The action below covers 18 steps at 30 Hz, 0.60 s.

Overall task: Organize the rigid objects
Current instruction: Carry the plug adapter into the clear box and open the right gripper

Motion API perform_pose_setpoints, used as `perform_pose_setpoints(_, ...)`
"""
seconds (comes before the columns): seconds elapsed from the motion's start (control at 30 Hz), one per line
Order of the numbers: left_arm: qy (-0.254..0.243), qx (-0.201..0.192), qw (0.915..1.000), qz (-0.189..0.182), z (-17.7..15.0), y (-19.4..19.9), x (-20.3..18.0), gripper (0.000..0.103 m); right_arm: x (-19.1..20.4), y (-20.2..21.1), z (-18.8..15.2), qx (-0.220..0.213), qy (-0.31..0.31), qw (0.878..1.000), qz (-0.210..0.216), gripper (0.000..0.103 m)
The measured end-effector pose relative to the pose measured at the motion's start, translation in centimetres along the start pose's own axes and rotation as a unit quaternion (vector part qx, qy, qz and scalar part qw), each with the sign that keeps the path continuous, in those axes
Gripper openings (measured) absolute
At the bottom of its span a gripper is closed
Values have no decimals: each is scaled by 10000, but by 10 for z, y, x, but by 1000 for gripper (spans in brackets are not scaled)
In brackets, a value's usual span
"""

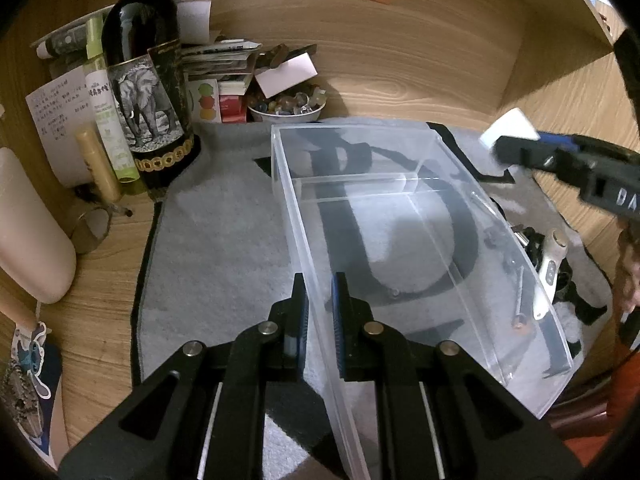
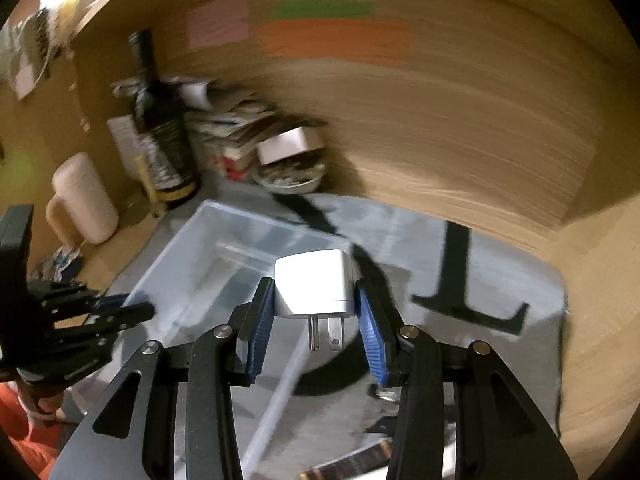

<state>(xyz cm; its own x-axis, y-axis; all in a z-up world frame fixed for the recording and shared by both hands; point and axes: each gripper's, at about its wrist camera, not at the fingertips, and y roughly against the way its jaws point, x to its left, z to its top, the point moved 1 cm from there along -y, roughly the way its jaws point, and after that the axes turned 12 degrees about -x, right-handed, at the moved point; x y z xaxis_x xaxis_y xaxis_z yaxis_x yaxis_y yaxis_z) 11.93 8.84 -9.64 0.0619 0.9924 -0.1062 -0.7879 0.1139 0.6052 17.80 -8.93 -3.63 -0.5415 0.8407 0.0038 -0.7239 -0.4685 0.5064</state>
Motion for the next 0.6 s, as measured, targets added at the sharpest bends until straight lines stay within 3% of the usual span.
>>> perform_pose_setpoints(0.23,7,-29,10000,-46,0,1,0,12,35,-34,-6,369,301,9982,365,37)
perform_pose_setpoints(0.6,114,-26,9999,-120,1,1,2,12,52,-79,-8,1003,452,9919,634,37)
